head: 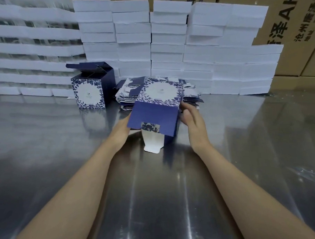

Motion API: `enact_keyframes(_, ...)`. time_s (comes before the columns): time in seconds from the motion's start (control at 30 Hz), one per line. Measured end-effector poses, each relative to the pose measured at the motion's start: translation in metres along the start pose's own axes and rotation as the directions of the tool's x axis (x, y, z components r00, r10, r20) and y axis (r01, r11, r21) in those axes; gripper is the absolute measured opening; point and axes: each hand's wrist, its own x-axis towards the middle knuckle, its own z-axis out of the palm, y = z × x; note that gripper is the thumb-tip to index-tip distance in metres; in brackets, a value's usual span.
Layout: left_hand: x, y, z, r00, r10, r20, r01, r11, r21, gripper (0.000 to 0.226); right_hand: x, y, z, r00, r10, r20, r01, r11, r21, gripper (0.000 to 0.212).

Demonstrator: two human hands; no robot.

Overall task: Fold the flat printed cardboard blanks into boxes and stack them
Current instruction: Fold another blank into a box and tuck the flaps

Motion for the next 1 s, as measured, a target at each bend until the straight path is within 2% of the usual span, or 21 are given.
enact_keyframes(0.07, -0.004, -0.002, 0.000, 0.999, -0.013, -0.034, 0.013, 1.000, 0.024, 0.028, -0.002, -0.001, 0.001, 0.993, 0.005, 0.120, 0.007, 0.995, -0.104, 0.048)
enact_keyframes(0.13, -0.010, 0.002, 0.001, 0.999, 0.010, -0.040, -0.009, 1.000, 0.029, 0.021, -0.003, -0.002, 0.001, 0.982, 0.036, 0.185, -0.012, 0.992, -0.129, 0.060)
enact_keyframes(0.2, -0.014, 0.008, 0.000, 0.998, 0.056, 0.042, -0.056, 0.998, 0.011, 0.007, -0.005, -0.002, 0.002, 0.975, 0.048, 0.216, -0.017, 0.990, -0.142, 0.079)
enact_keyframes(0.3, -0.021, 0.014, 0.002, 0.994, 0.075, 0.079, -0.077, 0.996, 0.033, 0.016, -0.007, -0.008, 0.005, 0.970, 0.048, 0.238, -0.024, 0.994, -0.105, 0.099)
enact_keyframes(0.4, -0.022, 0.009, 0.003, 0.994, 0.008, -0.110, -0.004, 0.999, 0.041, 0.015, -0.011, -0.011, 0.014, 0.956, 0.057, 0.287, -0.020, 0.991, -0.130, 0.111)
enact_keyframes(0.47, -0.014, 0.004, 0.004, 0.962, -0.127, -0.242, 0.139, 0.990, 0.036, 0.025, -0.014, -0.011, 0.020, 0.955, 0.066, 0.290, -0.004, 0.978, -0.210, 0.114)
enact_keyframes(0.5, -0.012, 0.006, 0.004, 0.941, -0.206, -0.270, 0.205, 0.978, -0.035, 0.033, -0.016, -0.011, 0.023, 0.959, 0.048, 0.279, 0.025, 0.967, -0.252, 0.112)
enact_keyframes(0.53, -0.013, 0.011, 0.003, 0.941, -0.230, -0.248, 0.200, 0.969, -0.143, 0.036, -0.017, -0.012, 0.024, 0.964, 0.011, 0.265, 0.064, 0.960, -0.272, 0.107)
enact_keyframes(0.6, -0.010, 0.018, 0.005, 0.973, -0.074, -0.220, 0.007, 0.956, -0.294, 0.021, -0.017, -0.013, 0.024, 0.968, -0.093, 0.234, 0.151, 0.958, -0.242, 0.097)
enact_keyframes(0.67, -0.012, 0.020, 0.010, 0.947, 0.123, -0.297, -0.204, 0.944, -0.261, 0.010, -0.018, -0.014, 0.023, 0.960, -0.201, 0.196, 0.247, 0.935, -0.254, 0.091)
enact_keyframes(0.7, -0.015, 0.020, 0.013, 0.913, 0.232, -0.335, -0.297, 0.941, -0.160, 0.014, -0.018, -0.015, 0.023, 0.952, -0.258, 0.164, 0.297, 0.908, -0.294, 0.089)
enact_keyframes(0.77, -0.016, 0.022, 0.021, 0.822, 0.395, -0.409, -0.439, 0.898, -0.015, 0.038, -0.015, -0.018, 0.024, 0.914, -0.400, 0.070, 0.397, 0.845, -0.359, 0.083)
enact_keyframes(0.83, -0.017, 0.031, 0.023, 0.720, 0.447, -0.531, -0.494, 0.867, 0.061, 0.042, -0.012, -0.022, 0.025, 0.841, -0.540, -0.022, 0.495, 0.787, -0.369, 0.067)
enact_keyframes(0.9, -0.017, 0.034, 0.021, 0.592, 0.516, -0.619, -0.524, 0.830, 0.191, 0.036, -0.012, -0.023, 0.028, 0.793, -0.606, -0.066, 0.550, 0.757, -0.352, 0.053)
enact_keyframes(1.0, -0.017, 0.033, 0.015, 0.514, 0.606, -0.607, -0.498, 0.787, 0.364, 0.046, -0.019, -0.024, 0.037, 0.863, -0.502, -0.055, 0.469, 0.837, -0.282, 0.052)
